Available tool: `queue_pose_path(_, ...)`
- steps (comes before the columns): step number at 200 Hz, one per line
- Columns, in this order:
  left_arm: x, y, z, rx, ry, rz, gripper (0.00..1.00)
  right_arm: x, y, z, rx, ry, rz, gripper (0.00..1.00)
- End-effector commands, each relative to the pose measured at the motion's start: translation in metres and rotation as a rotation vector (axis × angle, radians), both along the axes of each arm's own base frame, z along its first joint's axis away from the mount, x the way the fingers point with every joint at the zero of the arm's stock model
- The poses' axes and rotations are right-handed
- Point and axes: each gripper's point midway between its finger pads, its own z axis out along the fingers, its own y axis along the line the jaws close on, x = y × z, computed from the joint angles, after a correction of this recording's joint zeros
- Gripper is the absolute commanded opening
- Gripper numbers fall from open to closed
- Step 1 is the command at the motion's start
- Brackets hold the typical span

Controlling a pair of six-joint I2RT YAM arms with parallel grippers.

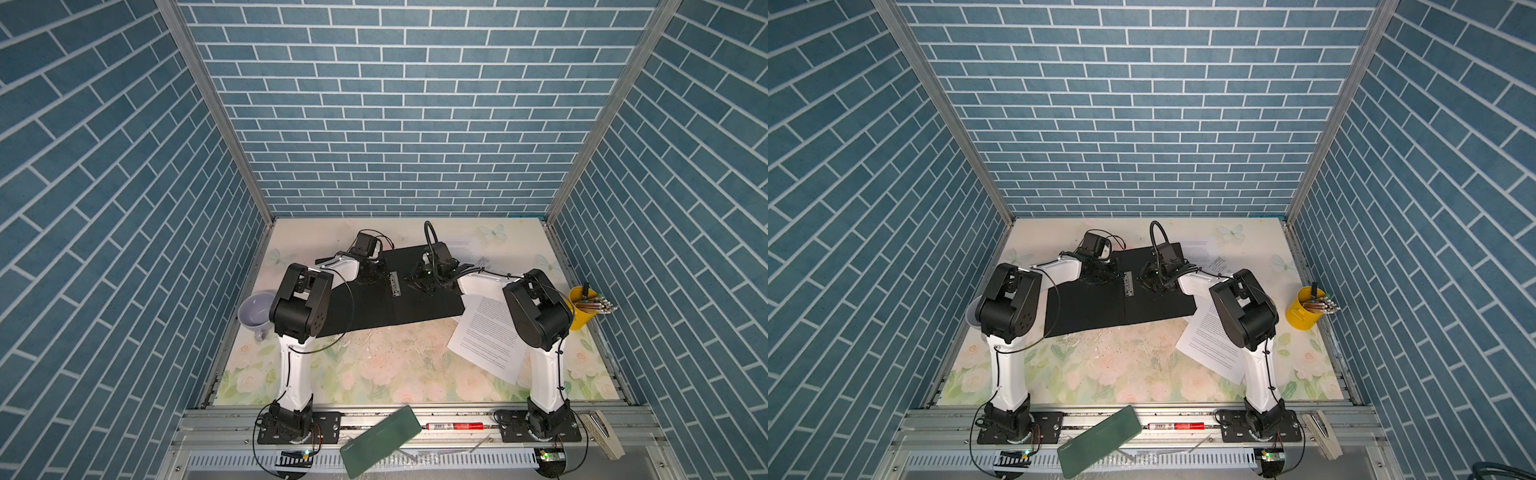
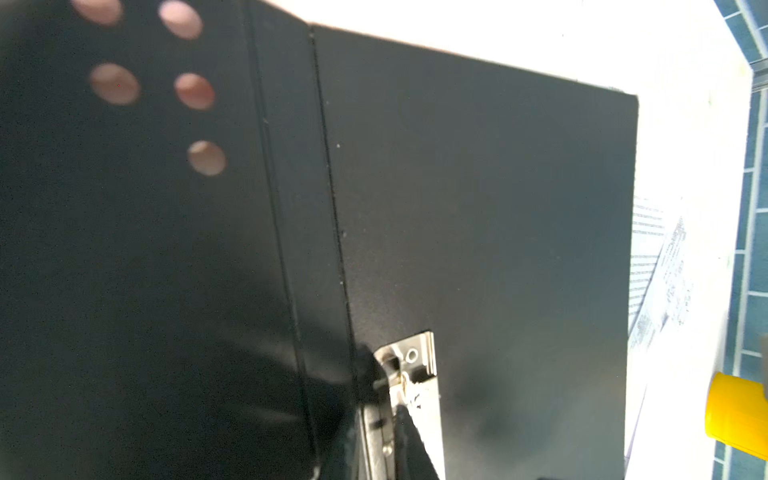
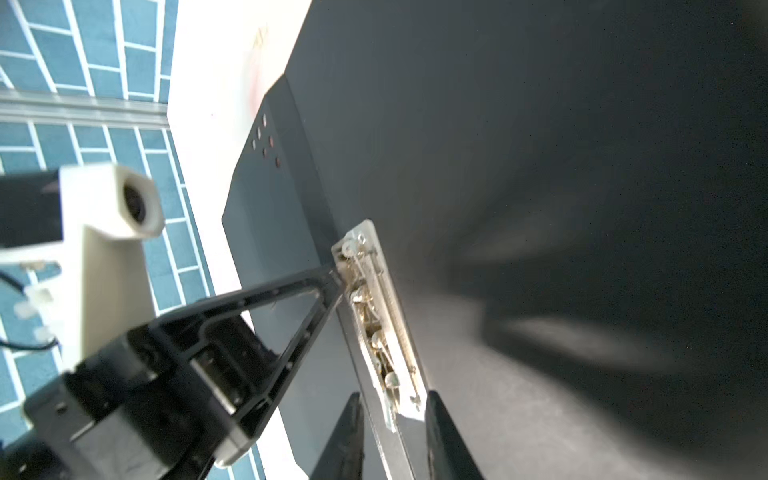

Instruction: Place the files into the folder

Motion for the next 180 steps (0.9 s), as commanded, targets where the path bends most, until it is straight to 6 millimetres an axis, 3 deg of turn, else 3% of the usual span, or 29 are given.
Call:
queue_pose_path(1, 0.006, 0.005, -0.009, 0.02, 0.011, 0.019, 0.16, -0.013, 0.0, -0.02, -0.028, 0.039, 0.022, 0.27)
queue_pose_path(91, 0.005, 0.008, -0.016, 0.036, 0.022, 0.025, 0.12, -0.03, 0.013, -0.026, -0.049, 0.064, 0.126, 0.24)
queue_pose_path(137, 0.004, 0.007, -0.017, 0.025, 0.023, 0.031, 0.12, -0.03, 0.027, -0.023, -0.033, 0.061, 0.185, 0.19)
queue_pose_path(180, 0.001, 0.007, -0.019, 0.022, 0.028, 0.027, 0.11, -0.03, 0.029, -0.021, -0.032, 0.053, 0.192, 0.16)
